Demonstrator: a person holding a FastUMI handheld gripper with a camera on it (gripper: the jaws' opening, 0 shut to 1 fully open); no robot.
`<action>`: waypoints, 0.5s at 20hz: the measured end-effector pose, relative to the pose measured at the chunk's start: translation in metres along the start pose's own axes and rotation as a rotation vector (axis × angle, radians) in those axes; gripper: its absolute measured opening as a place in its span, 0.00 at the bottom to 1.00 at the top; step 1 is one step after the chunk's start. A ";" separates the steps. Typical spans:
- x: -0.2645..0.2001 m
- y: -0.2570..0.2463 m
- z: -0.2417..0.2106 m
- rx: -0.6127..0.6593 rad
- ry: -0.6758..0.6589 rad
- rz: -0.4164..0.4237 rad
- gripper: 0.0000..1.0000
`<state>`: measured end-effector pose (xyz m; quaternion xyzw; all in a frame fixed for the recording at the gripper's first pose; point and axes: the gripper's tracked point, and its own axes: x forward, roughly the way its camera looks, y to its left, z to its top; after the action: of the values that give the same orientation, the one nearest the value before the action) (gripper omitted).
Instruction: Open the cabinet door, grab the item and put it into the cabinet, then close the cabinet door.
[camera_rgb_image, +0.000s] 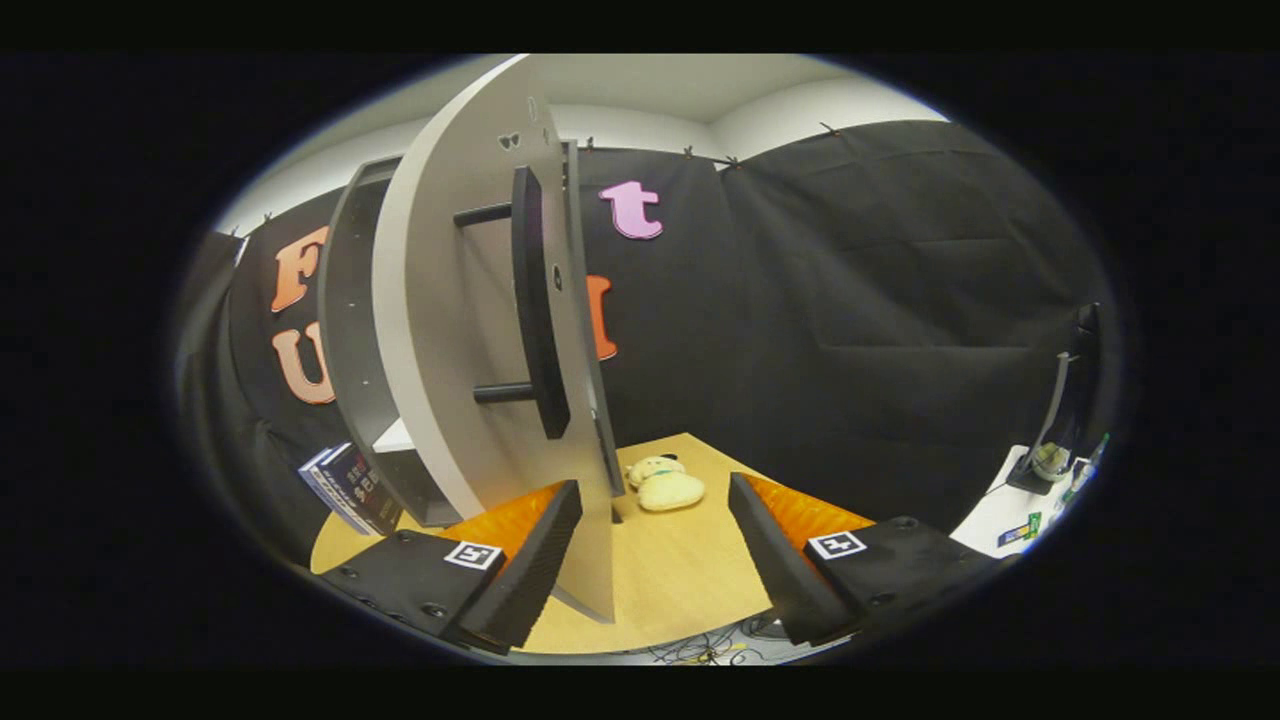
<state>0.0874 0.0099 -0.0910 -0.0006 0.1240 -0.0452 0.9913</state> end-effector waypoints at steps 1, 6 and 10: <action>0.000 0.010 -0.001 0.006 -0.002 0.006 0.96; 0.012 0.061 -0.010 0.024 0.005 0.059 0.96; 0.030 0.103 -0.019 -0.007 0.033 0.104 0.96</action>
<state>0.1211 0.1103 -0.1179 0.0031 0.1402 0.0069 0.9901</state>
